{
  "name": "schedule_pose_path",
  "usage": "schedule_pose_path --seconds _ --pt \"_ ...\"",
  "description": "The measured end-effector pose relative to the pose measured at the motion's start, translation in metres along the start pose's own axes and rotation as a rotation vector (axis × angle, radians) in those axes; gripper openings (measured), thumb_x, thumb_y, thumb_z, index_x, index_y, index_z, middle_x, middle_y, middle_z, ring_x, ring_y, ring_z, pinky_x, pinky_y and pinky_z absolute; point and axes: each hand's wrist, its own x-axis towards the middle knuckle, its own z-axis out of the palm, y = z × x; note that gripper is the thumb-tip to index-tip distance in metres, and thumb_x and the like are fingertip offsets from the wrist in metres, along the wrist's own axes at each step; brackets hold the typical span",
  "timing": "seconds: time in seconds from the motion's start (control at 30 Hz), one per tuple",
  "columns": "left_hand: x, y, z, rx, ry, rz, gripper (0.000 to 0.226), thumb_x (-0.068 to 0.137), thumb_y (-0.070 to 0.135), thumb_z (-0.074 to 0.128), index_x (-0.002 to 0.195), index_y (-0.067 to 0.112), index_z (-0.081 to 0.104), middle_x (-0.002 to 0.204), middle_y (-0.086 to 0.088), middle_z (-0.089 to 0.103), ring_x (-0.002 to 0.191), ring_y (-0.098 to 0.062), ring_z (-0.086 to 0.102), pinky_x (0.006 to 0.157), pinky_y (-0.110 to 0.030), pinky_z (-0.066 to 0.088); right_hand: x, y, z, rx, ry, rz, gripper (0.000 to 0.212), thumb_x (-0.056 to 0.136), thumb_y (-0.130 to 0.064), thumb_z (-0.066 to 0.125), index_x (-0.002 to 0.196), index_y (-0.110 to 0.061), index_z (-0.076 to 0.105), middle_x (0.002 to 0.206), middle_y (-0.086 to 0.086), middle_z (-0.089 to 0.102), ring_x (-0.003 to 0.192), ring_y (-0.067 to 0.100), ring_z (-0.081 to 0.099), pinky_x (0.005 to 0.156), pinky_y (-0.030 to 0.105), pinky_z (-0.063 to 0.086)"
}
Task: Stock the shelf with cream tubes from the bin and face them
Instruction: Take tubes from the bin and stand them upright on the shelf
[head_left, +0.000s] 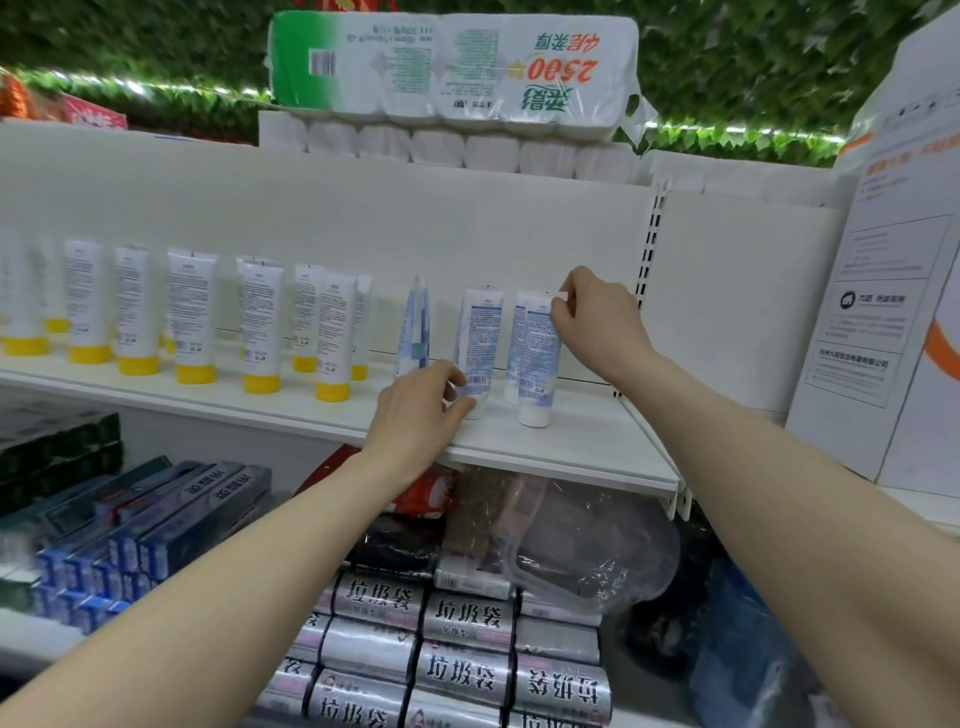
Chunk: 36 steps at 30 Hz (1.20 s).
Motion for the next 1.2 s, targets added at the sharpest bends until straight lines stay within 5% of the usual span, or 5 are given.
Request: schedule_pose_path --seconds 0.27,0.7,0.9,1.2 --pt "0.000 0.000 -0.002 0.031 -0.040 0.016 0.020 0.089 0.038 0.060 0.106 0.027 0.058 0.091 0.011 0.063 0.086 -0.011 0.060 0.076 -0.031 0.046 -0.014 0.001 0.002 -0.059 -0.049 -0.048 0.029 0.090 -0.014 0.043 0.118 -0.010 0.045 0.086 0.009 0.060 0.077 0.033 0.054 0.069 0.037 0.041" --pt "-0.007 -0.011 -0.051 0.071 -0.024 0.153 0.030 0.090 0.035 0.060 0.116 0.019 0.057 0.106 0.001 0.064 0.097 -0.021 0.060 0.080 -0.033 0.043 -0.040 -0.029 -0.008 -0.400 0.073 -0.113 0.040 0.090 -0.017 0.051 0.128 -0.008 0.049 0.123 0.013 0.052 0.109 0.034 0.047 0.088 0.041 0.040" --pt "-0.030 -0.051 -0.090 0.104 -0.023 0.184 0.038 0.089 0.034 0.062 0.122 0.019 0.053 0.119 -0.004 0.059 0.110 -0.025 0.053 0.086 -0.039 0.047 -0.077 -0.075 0.004 -0.487 0.135 -0.098 0.041 0.084 -0.018 0.058 0.124 -0.008 0.054 0.125 0.013 0.053 0.115 0.036 0.048 0.088 0.044 0.039" --pt "-0.102 -0.167 -0.150 0.160 -0.076 0.141 0.039 0.086 0.035 0.065 0.119 0.017 0.056 0.118 -0.009 0.059 0.108 -0.034 0.053 0.084 -0.045 0.048 -0.161 -0.176 0.068 -0.351 -0.027 -0.154 0.041 0.085 -0.019 0.056 0.125 -0.010 0.053 0.123 0.013 0.054 0.111 0.035 0.049 0.092 0.043 0.039"
